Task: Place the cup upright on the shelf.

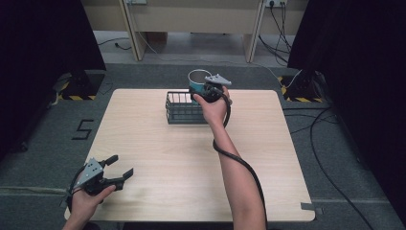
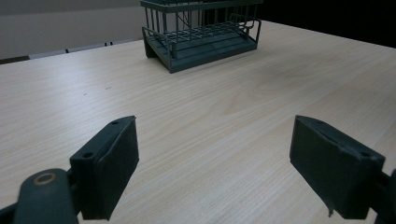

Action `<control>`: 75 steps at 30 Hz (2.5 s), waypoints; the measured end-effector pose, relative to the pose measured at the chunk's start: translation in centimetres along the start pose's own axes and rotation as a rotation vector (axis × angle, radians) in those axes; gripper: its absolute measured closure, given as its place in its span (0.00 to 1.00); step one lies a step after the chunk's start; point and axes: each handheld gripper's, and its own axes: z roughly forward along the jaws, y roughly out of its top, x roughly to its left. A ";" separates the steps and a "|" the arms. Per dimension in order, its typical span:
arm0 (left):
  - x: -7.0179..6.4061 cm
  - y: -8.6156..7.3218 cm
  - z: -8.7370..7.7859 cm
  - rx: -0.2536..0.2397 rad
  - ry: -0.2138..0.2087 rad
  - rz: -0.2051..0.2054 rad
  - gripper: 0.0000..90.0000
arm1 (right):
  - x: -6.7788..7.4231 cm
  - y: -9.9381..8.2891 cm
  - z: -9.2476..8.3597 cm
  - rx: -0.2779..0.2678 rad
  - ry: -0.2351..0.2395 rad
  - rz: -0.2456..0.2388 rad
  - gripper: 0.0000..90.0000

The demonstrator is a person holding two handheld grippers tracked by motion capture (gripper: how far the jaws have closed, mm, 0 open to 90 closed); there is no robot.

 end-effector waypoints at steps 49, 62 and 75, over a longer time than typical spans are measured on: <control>0.0 0.0 0.0 -0.001 -0.006 -0.002 0.17 | -0.3 -2.2 3.5 0.148 -0.055 0.011 0.20; 0.0 0.0 -0.1 -0.001 -0.007 -0.002 0.17 | -0.1 -2.8 3.9 0.172 -0.060 0.006 0.20; -0.1 0.0 0.0 0.000 -0.011 0.000 0.17 | -0.1 -3.2 3.8 0.180 -0.052 -0.006 0.17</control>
